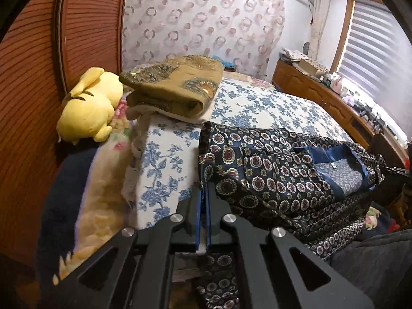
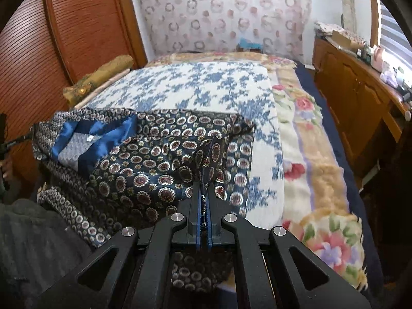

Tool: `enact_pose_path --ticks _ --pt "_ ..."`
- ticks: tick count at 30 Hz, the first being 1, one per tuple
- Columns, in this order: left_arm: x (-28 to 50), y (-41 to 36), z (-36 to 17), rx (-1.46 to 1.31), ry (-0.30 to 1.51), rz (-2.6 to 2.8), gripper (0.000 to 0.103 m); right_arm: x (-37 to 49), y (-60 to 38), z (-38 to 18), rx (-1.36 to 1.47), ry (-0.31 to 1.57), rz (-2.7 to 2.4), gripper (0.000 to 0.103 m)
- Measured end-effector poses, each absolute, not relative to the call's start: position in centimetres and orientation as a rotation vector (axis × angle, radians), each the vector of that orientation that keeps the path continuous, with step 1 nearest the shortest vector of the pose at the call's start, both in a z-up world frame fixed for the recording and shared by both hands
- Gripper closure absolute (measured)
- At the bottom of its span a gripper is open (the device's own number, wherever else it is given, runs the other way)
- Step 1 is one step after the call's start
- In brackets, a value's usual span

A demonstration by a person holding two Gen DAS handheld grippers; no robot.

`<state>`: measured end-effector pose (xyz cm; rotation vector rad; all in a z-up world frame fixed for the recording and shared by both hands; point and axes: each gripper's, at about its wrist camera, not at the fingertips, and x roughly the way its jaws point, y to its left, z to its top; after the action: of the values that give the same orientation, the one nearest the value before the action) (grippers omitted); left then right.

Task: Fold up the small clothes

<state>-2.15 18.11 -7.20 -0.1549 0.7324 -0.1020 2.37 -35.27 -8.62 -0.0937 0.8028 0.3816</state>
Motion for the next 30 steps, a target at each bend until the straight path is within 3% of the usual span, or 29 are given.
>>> enact_pose_path --ticks 4,7,9,13,14,20,23,30 --pt "-2.6 17.9 -6.1 -0.115 0.716 -0.111 0.099 1.9 -35.3 -8.8 -0.113 0.798 0.369 0.101" --pt "-2.8 18.2 -4.7 -0.114 0.682 -0.111 0.089 1.7 -35.5 -7.8 -0.124 0.774 0.350 0.095" --pt "-2.8 18.2 -3.9 -0.103 0.658 -0.113 0.069 1.4 -35.8 -6.8 -0.129 0.747 0.346 0.091" --pt "-1.5 17.9 -3.4 -0.102 0.643 -0.127 0.053 1.4 -36.0 -5.2 -0.126 0.696 0.340 0.072" --pt "-0.9 17.8 -3.4 -0.108 0.641 -0.132 0.042 1.6 -35.9 -4.9 -0.125 0.683 0.340 0.070" --pt "4.2 16.6 -5.2 -0.096 0.694 -0.174 0.041 3.8 -34.6 -4.7 -0.135 0.650 0.340 0.058" --pt "6.3 16.4 -6.1 -0.096 0.719 -0.169 0.041 5.7 -33.9 -5.3 -0.118 0.650 0.358 0.045" --pt "10.1 16.4 -7.7 -0.109 0.793 -0.160 0.041 10.8 -33.4 -7.8 -0.072 0.712 0.340 0.041"
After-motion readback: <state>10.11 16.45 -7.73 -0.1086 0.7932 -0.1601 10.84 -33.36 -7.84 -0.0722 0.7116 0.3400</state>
